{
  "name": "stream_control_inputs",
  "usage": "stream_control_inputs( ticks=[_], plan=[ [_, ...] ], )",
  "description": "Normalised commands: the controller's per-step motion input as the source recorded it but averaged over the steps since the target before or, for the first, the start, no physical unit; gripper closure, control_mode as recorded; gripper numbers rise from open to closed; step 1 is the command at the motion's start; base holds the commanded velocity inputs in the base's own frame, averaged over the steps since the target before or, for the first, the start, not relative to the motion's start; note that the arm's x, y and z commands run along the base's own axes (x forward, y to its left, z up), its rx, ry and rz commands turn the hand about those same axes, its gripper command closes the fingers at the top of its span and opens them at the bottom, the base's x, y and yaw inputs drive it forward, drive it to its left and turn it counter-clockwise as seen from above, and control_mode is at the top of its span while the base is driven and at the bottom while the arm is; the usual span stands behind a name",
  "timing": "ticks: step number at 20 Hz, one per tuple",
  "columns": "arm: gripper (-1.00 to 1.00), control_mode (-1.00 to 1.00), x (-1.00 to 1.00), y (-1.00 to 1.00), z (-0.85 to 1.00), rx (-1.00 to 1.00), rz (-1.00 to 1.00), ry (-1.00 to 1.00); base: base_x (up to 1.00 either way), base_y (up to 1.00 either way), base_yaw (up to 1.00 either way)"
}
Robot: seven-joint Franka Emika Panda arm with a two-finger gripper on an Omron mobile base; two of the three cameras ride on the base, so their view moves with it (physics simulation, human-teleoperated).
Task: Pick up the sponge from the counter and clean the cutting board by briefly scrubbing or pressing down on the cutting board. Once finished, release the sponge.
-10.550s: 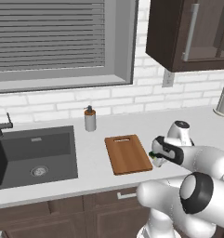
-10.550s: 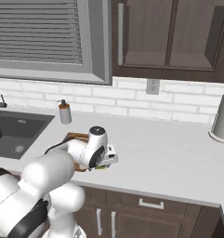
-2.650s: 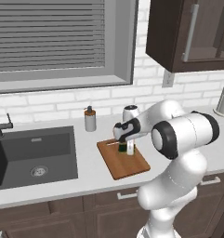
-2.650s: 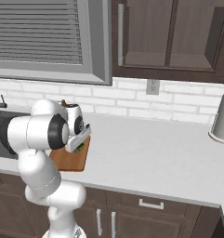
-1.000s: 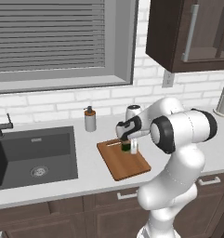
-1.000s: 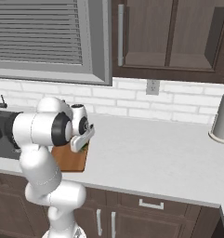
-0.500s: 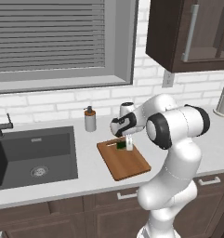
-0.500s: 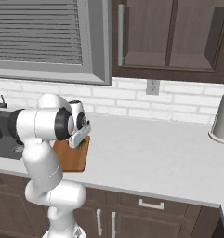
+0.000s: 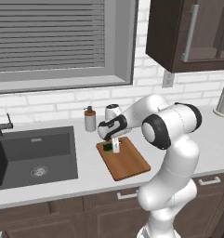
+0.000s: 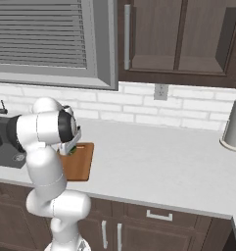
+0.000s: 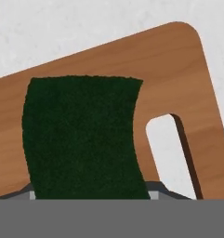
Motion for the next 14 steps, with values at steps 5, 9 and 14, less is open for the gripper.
stream_control_inputs(
  ticks=[5,9,14],
  plan=[
    [1.00,-1.00,-0.26,0.01,-0.23,-0.05,0.06,0.00,0.00,0.00,0.00],
    [1.00,-1.00,-0.57,-0.40,-0.13,-0.05,0.05,0.00,0.00,0.00,0.00],
    [1.00,-1.00,-0.50,-0.92,0.00,0.00,0.00,-0.06,0.00,0.00,0.00]
  ],
)
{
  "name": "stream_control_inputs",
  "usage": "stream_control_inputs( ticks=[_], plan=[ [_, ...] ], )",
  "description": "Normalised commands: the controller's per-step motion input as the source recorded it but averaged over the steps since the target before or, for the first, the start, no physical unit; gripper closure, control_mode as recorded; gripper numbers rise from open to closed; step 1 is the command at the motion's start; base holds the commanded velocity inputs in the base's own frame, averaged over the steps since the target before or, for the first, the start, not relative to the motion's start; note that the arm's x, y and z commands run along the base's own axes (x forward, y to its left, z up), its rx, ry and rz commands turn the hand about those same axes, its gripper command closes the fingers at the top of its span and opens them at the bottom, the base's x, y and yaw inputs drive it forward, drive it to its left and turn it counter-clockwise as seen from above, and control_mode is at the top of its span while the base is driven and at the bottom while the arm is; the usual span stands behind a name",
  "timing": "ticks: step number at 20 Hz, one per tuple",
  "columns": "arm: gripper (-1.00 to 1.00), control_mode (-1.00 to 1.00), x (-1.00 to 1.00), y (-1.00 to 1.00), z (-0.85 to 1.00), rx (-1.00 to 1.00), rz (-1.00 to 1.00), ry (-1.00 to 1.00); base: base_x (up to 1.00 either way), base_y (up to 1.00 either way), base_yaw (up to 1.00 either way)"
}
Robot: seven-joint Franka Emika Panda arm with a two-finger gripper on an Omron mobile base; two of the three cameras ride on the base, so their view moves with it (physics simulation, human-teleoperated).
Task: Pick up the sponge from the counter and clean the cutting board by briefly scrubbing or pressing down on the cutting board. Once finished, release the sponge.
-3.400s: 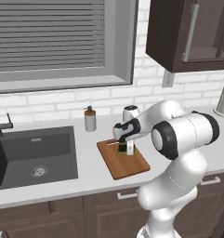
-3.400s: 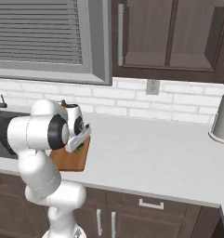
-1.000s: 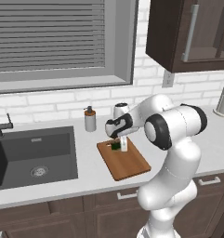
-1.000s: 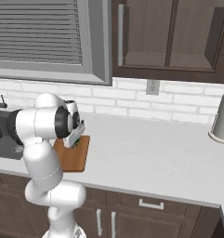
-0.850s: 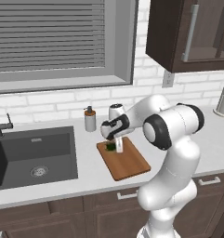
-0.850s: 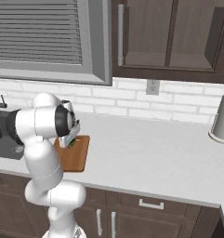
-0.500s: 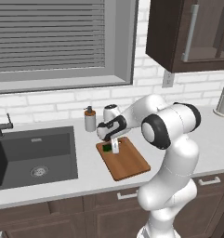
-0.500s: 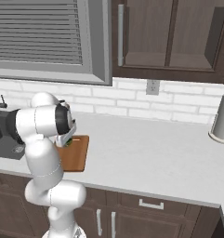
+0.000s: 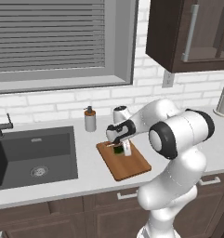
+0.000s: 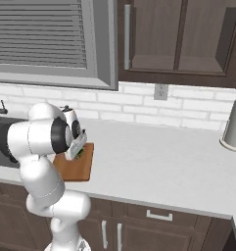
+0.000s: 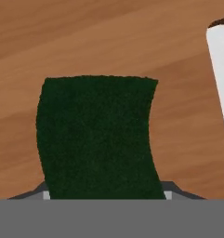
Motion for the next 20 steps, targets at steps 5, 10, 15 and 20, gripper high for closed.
stream_control_inputs(
  ticks=[5,10,15,20],
  plan=[
    [1.00,-1.00,-0.17,-0.85,0.00,0.00,0.00,-0.06,0.00,0.00,0.00],
    [1.00,-1.00,0.00,-0.23,0.00,0.00,0.00,-0.02,0.00,0.00,0.00],
    [1.00,-1.00,0.00,0.46,0.00,0.00,0.01,0.00,0.00,0.00,0.00],
    [1.00,-1.00,0.00,0.74,0.00,0.00,0.00,0.00,0.00,0.00,0.00]
  ],
)
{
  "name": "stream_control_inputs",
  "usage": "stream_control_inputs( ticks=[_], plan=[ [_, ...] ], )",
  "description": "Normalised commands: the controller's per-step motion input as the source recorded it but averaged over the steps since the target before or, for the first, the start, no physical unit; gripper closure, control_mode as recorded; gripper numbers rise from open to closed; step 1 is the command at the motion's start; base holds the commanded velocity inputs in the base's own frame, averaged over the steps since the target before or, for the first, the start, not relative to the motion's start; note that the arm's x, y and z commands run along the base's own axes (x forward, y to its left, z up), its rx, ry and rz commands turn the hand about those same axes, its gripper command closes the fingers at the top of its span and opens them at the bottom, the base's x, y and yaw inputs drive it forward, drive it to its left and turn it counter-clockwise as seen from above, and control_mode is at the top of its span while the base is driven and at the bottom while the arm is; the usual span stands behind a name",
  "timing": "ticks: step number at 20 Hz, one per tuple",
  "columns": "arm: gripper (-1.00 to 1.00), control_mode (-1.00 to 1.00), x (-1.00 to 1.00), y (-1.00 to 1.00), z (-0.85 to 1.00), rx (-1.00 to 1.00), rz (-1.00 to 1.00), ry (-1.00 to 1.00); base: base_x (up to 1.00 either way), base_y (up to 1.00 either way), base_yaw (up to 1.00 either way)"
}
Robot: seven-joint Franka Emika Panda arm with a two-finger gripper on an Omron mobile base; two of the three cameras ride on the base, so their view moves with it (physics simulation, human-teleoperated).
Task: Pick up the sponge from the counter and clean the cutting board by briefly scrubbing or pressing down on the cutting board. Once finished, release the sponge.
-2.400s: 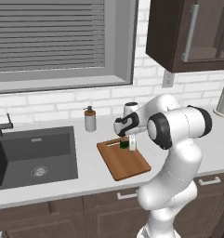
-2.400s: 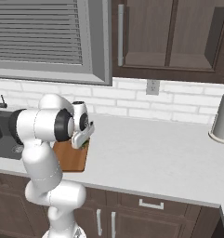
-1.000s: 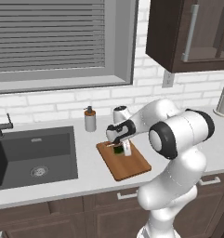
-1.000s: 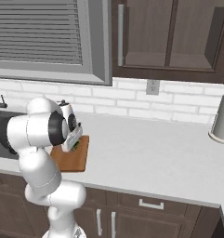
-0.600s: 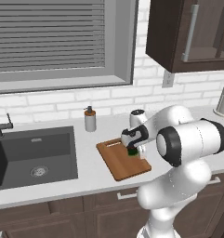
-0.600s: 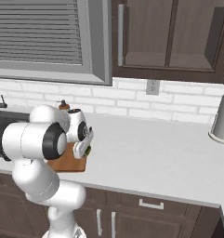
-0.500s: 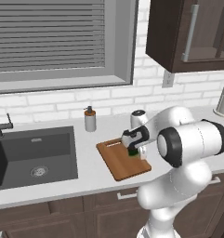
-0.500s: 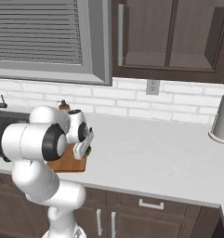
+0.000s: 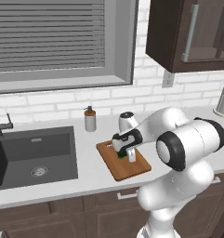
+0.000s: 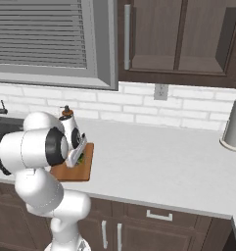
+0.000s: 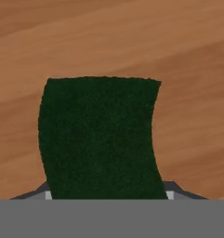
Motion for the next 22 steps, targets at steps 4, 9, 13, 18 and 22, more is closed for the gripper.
stream_control_inputs(
  ticks=[4,9,13,18,22],
  plan=[
    [1.00,-1.00,-0.03,0.64,0.00,0.00,0.00,0.01,0.00,0.00,0.00],
    [1.00,-1.00,-0.32,0.12,0.00,0.00,0.00,0.00,0.00,0.00,0.00],
    [1.00,-1.00,-0.38,0.03,0.00,0.00,0.00,0.00,0.00,0.00,0.00],
    [1.00,-1.00,-0.17,-0.24,0.00,0.00,0.00,0.00,0.00,0.00,0.00],
    [1.00,-1.00,0.01,-0.61,0.00,0.00,0.00,0.00,0.00,0.00,0.00]
  ],
)
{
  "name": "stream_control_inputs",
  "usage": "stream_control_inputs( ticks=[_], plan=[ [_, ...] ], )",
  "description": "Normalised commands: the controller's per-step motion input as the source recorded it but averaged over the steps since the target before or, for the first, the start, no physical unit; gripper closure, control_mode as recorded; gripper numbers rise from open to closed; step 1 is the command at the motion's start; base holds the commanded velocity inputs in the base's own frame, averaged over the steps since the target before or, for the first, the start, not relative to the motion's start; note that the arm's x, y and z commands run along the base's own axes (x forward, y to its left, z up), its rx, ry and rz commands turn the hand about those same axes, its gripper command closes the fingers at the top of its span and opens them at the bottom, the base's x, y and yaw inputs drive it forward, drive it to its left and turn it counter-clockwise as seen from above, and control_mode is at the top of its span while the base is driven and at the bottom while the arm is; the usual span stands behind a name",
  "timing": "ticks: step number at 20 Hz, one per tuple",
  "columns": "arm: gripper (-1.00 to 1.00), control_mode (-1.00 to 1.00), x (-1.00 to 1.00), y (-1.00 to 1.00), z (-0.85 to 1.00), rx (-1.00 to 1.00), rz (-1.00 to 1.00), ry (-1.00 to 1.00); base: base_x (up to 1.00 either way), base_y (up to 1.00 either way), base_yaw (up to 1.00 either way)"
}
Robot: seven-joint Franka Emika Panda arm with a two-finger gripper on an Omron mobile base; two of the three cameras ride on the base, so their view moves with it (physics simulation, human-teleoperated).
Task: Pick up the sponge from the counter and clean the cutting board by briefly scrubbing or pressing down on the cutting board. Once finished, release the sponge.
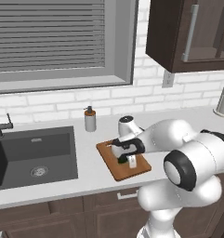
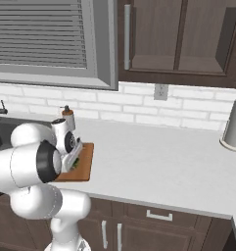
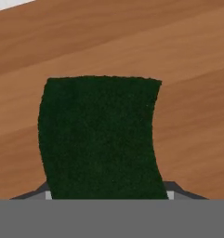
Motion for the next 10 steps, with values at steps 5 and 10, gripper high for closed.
stream_control_inputs(
  ticks=[5,10],
  plan=[
    [1.00,-1.00,0.03,-0.68,0.00,0.00,0.00,0.00,0.00,0.00,0.00],
    [1.00,-1.00,-0.23,-0.55,0.00,0.00,0.00,0.00,0.00,0.00,0.00]
  ],
)
